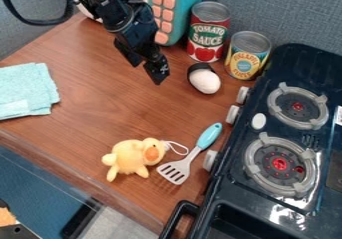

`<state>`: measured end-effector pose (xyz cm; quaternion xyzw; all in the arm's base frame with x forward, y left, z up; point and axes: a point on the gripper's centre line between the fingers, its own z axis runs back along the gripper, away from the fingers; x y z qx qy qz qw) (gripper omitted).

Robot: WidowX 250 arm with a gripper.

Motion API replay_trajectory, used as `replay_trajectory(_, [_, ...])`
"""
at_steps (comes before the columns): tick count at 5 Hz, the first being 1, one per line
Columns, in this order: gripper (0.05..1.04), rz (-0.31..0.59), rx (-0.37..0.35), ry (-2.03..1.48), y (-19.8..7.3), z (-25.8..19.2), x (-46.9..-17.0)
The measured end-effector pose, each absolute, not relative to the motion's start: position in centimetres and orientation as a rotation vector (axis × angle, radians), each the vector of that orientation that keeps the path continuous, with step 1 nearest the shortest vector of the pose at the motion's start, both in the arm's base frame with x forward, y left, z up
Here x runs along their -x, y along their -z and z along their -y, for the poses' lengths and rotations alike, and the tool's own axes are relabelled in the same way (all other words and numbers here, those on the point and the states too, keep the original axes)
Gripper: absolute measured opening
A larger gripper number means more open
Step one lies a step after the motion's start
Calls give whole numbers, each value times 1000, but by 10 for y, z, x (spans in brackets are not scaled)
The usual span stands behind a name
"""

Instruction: Move the egg to the bottom center of the table

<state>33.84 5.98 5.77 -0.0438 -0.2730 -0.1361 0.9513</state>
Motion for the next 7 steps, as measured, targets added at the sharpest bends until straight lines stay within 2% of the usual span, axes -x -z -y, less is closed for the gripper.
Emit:
replay_trajectory(1, [1001,528,101,259,-49,-59,-337])
replay_trajectory(2, [1001,497,95,154,-50,-39,-355])
replay_trajectory(3, [1001,480,32,75,-53,-26,-378])
replay_trajectory(4, [1001,493,81,31,-49,-13,-400])
replay_trajectory(7, [1001,402,100,-123,-30,3,-417])
